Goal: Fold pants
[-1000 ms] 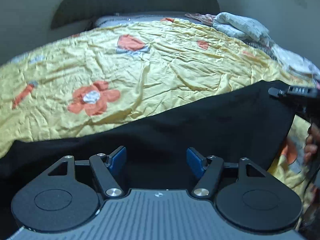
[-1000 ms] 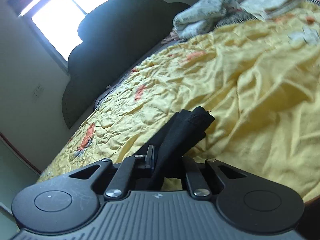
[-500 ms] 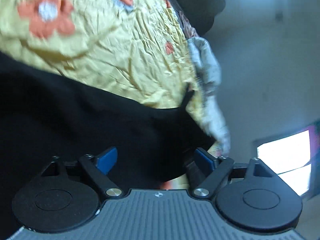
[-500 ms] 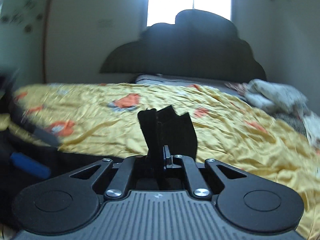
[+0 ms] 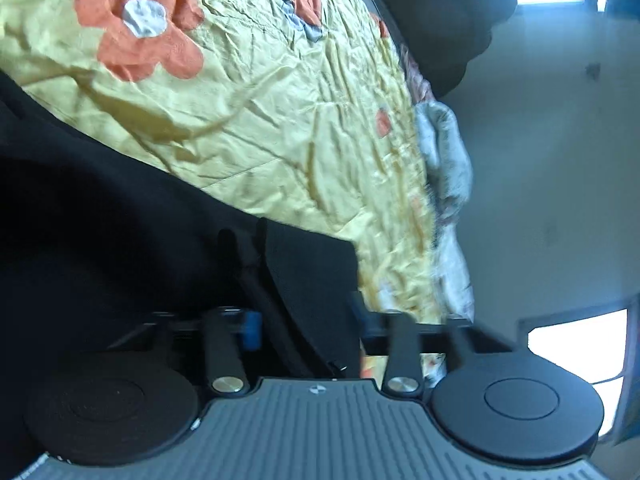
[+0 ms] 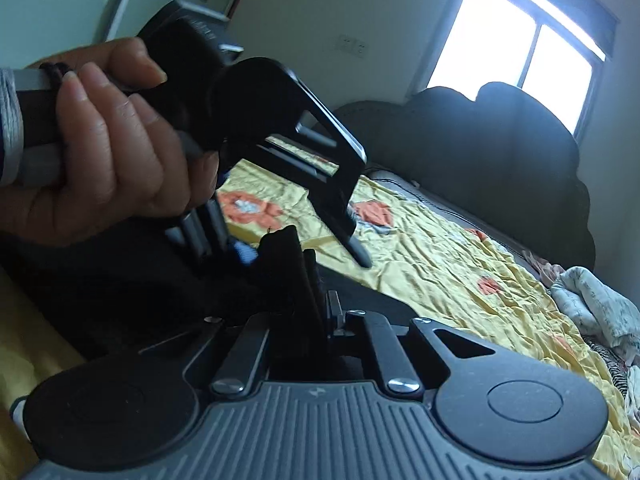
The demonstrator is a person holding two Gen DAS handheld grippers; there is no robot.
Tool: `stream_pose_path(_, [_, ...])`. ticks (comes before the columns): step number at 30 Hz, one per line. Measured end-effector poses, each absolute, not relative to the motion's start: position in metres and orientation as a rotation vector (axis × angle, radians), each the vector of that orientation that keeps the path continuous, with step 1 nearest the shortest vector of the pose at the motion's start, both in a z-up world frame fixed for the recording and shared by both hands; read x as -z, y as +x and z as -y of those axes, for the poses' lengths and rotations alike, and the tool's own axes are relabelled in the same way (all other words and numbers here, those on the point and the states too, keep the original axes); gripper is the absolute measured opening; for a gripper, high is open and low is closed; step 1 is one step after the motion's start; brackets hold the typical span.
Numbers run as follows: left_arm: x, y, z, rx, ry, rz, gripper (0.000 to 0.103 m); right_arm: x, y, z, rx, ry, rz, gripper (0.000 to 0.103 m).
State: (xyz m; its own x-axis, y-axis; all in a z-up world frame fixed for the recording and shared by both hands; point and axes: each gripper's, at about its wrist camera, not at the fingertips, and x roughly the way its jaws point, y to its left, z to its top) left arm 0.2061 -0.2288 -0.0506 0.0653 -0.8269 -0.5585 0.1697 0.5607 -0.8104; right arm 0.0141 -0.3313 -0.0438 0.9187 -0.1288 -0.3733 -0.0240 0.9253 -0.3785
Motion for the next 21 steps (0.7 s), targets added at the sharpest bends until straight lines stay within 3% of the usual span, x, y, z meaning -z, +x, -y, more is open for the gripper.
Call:
stream_pose_path(3, [0.051,0.199,0.229,0.828,-0.529,-1.248,0.006,0.047,0.015,0.33,0.043,-0.378,-0.419,0.007])
stream_pose_path(14, [0.01,0.145,0.211,0.775,-0.026,-0.857,0.006,0.044,0.017,0.314,-0.044,-0.352,-0.427,0.007])
stream_pose_path(21, [0.006,0.134,0.176,0.703,0.114,-0.754,0.006,0.047,0.028,0.287,-0.163,-0.342,-0.417,0.008])
